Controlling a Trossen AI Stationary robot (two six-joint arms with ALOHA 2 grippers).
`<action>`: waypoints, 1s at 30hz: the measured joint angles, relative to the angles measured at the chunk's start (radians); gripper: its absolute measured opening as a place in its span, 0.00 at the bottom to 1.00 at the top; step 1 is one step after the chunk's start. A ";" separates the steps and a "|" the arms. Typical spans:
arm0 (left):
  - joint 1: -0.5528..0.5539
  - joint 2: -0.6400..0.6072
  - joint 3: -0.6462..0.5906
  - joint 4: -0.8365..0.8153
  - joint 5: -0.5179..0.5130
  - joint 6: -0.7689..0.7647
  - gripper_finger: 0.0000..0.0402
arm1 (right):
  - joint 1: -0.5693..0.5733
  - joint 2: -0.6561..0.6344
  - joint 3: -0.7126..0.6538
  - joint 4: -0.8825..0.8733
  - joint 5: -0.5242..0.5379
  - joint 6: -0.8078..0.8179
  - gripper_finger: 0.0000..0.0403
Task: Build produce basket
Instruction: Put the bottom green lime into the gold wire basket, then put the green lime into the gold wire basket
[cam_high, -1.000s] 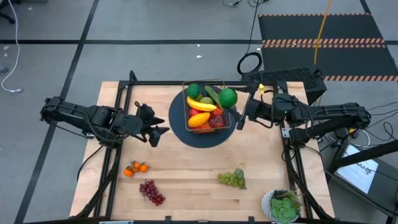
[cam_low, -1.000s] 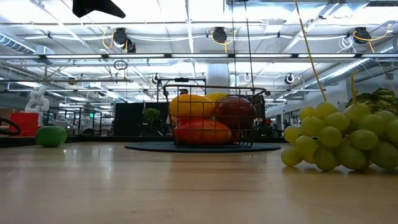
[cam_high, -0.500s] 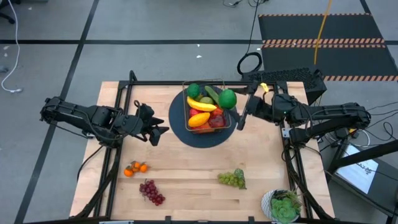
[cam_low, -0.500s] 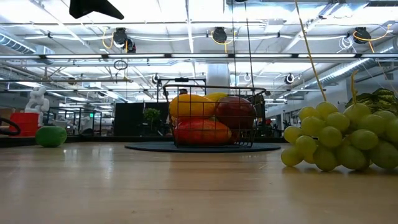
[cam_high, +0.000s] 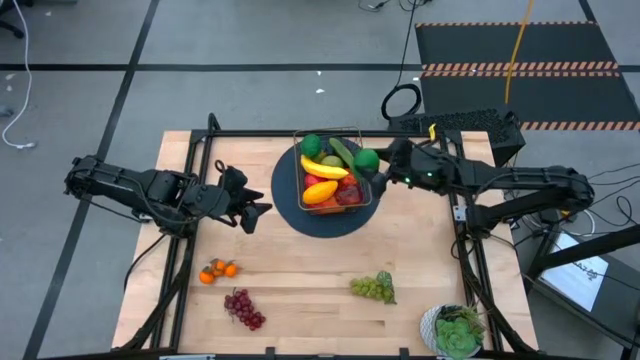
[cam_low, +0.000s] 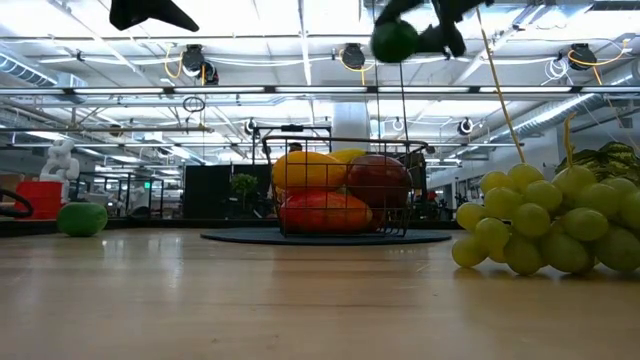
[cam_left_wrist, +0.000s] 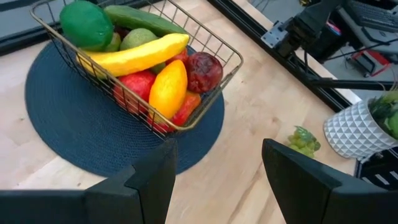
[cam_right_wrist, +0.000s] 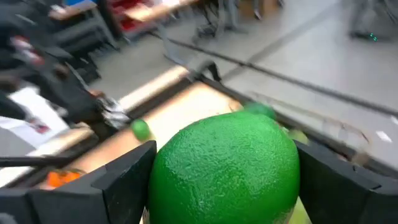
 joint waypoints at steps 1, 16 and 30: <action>0.001 0.000 0.000 -0.001 -0.005 0.000 0.58 | -0.010 0.013 0.000 -0.013 0.000 0.022 0.82; 0.088 0.000 0.000 -0.083 -0.033 0.074 0.58 | -0.093 0.248 0.000 -0.063 -0.132 0.222 0.84; 0.222 0.000 0.000 -0.438 0.120 0.059 0.68 | -0.118 0.248 0.000 -0.004 -0.179 0.308 0.97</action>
